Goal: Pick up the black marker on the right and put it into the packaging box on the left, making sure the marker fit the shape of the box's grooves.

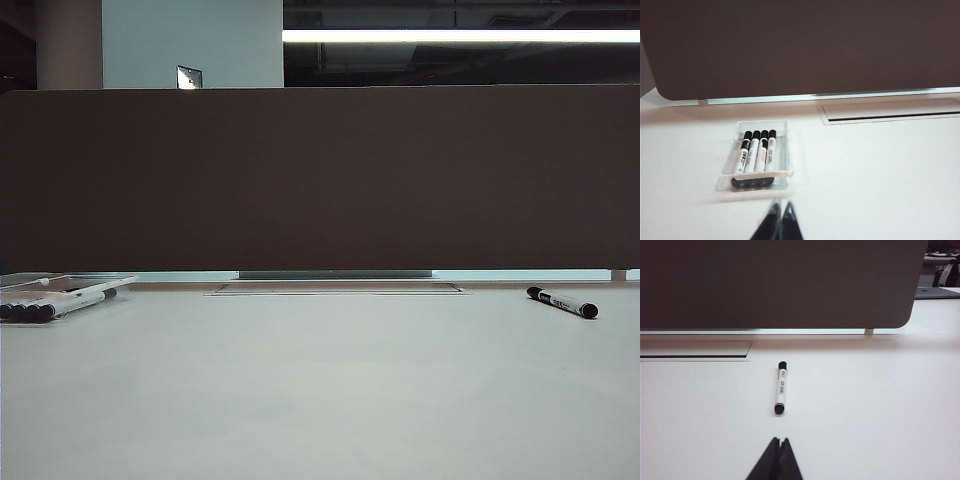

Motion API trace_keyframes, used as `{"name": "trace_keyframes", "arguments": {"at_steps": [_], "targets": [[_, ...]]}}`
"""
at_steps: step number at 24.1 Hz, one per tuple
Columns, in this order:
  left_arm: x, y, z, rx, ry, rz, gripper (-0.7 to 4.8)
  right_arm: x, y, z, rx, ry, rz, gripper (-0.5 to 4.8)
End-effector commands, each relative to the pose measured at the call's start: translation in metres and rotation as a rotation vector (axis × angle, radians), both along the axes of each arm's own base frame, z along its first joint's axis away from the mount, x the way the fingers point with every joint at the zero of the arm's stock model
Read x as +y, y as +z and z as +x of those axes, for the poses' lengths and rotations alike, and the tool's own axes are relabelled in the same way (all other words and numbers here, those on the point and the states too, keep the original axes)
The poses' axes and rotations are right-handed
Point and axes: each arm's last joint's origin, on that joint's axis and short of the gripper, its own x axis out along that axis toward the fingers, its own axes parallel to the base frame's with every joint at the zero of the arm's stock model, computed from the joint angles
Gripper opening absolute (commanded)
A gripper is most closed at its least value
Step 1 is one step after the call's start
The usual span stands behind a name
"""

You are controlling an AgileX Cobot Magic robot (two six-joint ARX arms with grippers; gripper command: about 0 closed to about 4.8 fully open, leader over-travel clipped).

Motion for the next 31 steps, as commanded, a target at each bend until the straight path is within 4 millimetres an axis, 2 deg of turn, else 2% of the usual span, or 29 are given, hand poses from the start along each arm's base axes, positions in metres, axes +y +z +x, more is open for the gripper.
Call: {"name": "trace_keyframes", "arguments": {"at_steps": [1,7,11,14,24,28,31], "targets": [[0.0,0.0,0.0,-0.006,-0.002,0.0,-0.06,0.0,0.0,0.0,-0.014,0.003,0.0,-0.05],[0.0,0.001,0.0,-0.005,-0.002,-0.007,-0.06,0.0,0.0,0.0,-0.015,0.003,0.0,-0.06],[0.0,0.005,-0.001,-0.022,-0.006,-0.071,-0.06,0.0,0.004,0.0,-0.031,0.004,0.002,-0.06],[0.0,0.023,-0.005,-0.073,-0.013,-0.136,-0.06,0.0,0.019,-0.004,-0.075,0.004,0.028,-0.06],[0.001,0.074,-0.018,-0.238,-0.027,-0.162,-0.06,-0.002,0.065,-0.012,-0.137,-0.071,0.035,-0.06],[0.0,0.092,-0.008,-0.191,-0.023,-0.158,-0.06,-0.002,0.078,-0.002,-0.095,-0.07,0.032,-0.06],[0.0,0.104,0.012,-0.148,-0.021,-0.157,-0.06,-0.002,0.09,0.011,-0.081,-0.07,0.032,-0.06]]}}
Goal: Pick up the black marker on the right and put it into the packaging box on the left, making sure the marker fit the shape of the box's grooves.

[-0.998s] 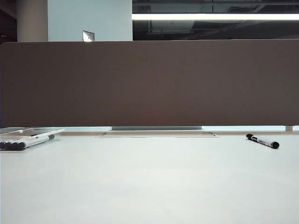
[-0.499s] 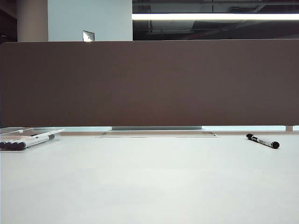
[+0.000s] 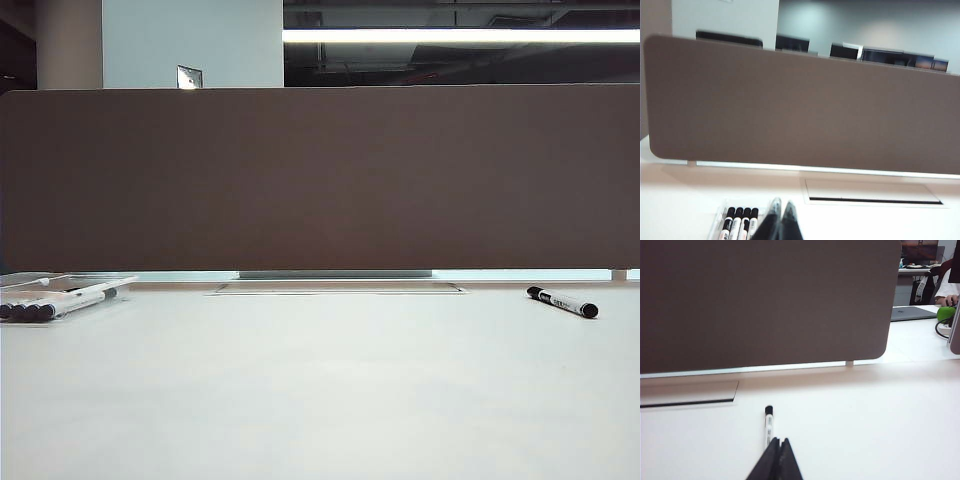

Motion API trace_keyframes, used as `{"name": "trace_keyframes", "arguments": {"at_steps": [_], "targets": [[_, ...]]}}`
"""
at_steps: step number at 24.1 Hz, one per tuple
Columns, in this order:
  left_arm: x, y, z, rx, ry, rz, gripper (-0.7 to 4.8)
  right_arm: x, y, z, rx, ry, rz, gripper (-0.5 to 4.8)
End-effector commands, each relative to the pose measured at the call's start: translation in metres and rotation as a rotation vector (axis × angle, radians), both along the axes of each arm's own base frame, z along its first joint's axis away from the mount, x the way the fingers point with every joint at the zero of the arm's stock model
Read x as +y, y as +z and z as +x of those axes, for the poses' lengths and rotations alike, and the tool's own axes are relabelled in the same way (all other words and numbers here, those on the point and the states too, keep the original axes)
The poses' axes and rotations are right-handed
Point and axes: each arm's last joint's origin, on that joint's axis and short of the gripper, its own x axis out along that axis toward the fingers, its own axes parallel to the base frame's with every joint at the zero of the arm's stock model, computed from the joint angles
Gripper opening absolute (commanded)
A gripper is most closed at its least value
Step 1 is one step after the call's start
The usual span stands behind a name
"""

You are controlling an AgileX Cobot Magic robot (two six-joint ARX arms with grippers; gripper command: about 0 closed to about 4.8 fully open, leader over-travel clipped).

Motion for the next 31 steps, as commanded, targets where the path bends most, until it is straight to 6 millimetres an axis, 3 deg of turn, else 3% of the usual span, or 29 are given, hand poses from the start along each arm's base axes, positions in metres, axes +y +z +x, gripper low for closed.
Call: {"name": "trace_keyframes", "arguments": {"at_steps": [1,5,11,19,31], "targets": [[-0.001,0.011,0.016,0.014,-0.003,0.003,-0.06,0.0,0.014,0.01,-0.029,-0.002,0.004,-0.06],[-0.009,0.01,0.045,0.136,-0.048,0.035,-0.06,0.001,0.028,0.033,0.047,-0.001,0.002,-0.06],[-0.031,-0.001,0.06,0.226,-0.177,0.078,-0.06,0.001,0.03,0.065,0.15,-0.001,0.0,-0.06],[-0.056,-0.006,0.054,0.264,-0.333,0.1,-0.06,0.003,0.025,0.102,0.23,0.009,-0.001,-0.06],[-0.071,-0.016,0.046,0.35,-0.44,0.153,-0.06,0.003,0.018,0.109,0.266,0.034,0.0,-0.06]]}}
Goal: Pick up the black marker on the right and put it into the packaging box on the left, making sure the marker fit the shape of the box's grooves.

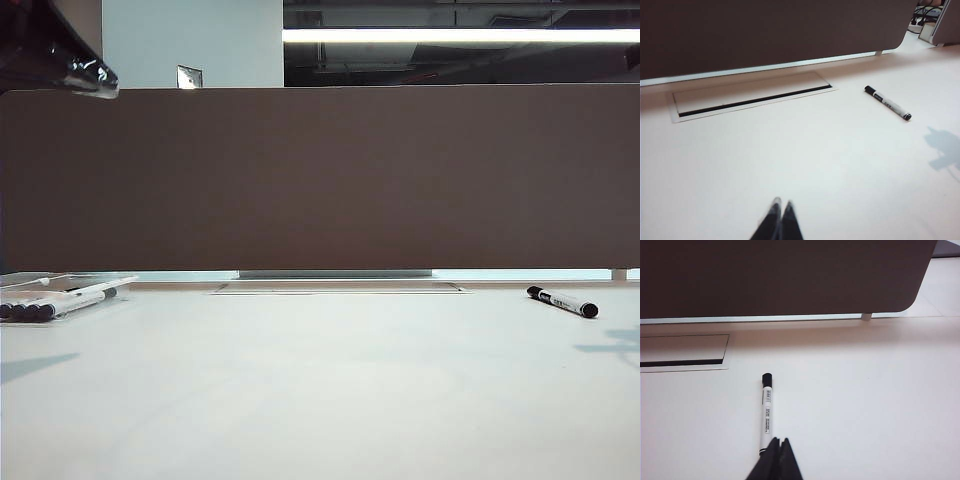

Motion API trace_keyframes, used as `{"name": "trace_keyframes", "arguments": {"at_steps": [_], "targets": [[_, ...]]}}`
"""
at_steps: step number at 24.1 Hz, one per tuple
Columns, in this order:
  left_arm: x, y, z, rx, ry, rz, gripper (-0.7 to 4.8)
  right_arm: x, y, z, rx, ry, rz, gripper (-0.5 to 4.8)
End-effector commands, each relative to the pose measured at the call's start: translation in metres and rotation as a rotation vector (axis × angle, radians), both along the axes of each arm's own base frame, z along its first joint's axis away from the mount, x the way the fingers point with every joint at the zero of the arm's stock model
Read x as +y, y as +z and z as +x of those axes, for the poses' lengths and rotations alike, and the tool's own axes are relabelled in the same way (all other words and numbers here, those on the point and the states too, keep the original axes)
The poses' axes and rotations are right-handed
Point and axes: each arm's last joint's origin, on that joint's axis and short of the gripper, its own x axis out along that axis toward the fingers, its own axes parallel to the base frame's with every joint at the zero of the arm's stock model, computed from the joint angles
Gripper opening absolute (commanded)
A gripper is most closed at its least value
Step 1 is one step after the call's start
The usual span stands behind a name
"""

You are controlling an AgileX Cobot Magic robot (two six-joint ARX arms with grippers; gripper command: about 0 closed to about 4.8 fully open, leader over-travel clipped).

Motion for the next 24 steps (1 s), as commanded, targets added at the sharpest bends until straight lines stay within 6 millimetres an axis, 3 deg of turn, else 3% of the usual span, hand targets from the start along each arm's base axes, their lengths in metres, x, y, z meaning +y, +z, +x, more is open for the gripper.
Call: {"name": "trace_keyframes", "arguments": {"at_steps": [1,8,12,17,18,21,24], "targets": [[0.0,-0.002,0.0,0.011,-0.009,0.042,-0.06,0.001,0.004,0.001,-0.024,0.016,0.007,-0.06],[0.001,-0.005,-0.001,0.013,-0.019,0.101,-0.06,0.002,-0.005,0.015,0.094,0.071,0.021,-0.06],[0.001,-0.005,-0.001,0.014,-0.019,0.1,-0.06,0.004,-0.003,0.043,0.205,0.093,0.031,-0.06],[0.001,-0.005,-0.001,0.012,-0.019,0.099,-0.06,0.005,-0.001,0.093,0.36,0.09,0.035,-0.04],[0.001,-0.005,-0.001,0.013,-0.019,0.099,-0.06,0.005,-0.001,0.1,0.377,0.094,0.037,0.11],[0.001,-0.005,-0.001,0.014,-0.018,0.096,-0.06,0.007,0.0,0.127,0.415,0.133,0.057,1.83],[0.001,-0.005,-0.001,0.014,-0.018,0.096,-0.06,0.007,-0.001,0.148,0.444,0.132,0.058,2.65]]}}
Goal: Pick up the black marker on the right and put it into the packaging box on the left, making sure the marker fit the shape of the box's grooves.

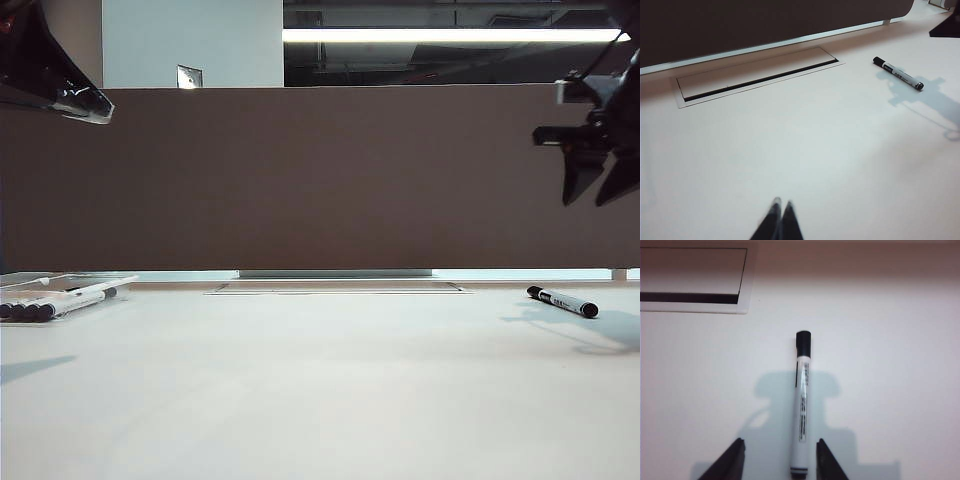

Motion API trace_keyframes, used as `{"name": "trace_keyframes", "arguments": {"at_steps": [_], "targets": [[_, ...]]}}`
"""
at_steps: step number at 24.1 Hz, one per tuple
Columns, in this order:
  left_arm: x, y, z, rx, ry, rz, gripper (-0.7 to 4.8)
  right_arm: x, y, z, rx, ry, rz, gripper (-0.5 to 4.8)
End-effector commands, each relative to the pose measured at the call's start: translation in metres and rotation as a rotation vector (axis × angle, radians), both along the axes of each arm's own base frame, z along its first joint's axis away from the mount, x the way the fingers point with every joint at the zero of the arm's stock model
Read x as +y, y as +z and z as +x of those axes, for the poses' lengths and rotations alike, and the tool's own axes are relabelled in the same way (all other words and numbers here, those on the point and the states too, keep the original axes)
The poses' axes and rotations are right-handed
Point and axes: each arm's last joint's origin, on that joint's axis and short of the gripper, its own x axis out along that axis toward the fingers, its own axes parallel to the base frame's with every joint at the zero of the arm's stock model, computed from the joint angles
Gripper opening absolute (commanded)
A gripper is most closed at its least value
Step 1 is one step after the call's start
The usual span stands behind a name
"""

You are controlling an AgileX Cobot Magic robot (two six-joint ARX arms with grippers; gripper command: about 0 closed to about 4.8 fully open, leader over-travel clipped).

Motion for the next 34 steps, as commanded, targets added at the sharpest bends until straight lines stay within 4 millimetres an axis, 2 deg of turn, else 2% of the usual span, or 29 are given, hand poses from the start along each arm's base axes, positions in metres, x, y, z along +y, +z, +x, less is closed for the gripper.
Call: {"name": "trace_keyframes", "arguments": {"at_steps": [1,3,16,21,26,34], "targets": [[0.0,0.002,0.0,-0.011,-0.004,-0.01,-0.06,0.0,0.002,0.018,0.026,0.003,0.003,2.99],[0.0,0.002,0.0,-0.011,-0.004,-0.01,-0.06,-0.001,-0.001,0.03,0.069,0.008,0.01,3.29],[0.0,0.003,0.0,-0.016,-0.004,-0.012,-0.06,-0.014,-0.024,0.091,0.217,0.024,0.056,3.24],[0.0,0.003,0.0,-0.02,-0.004,-0.014,-0.06,-0.014,-0.043,0.111,0.246,0.043,0.043,3.24],[0.0,0.003,0.0,-0.021,-0.004,-0.015,-0.06,-0.015,-0.06,0.115,0.285,0.048,0.038,3.24],[0.0,0.003,0.0,-0.02,-0.004,-0.015,-0.06,-0.015,-0.079,0.119,0.322,0.058,0.026,3.24]]}}
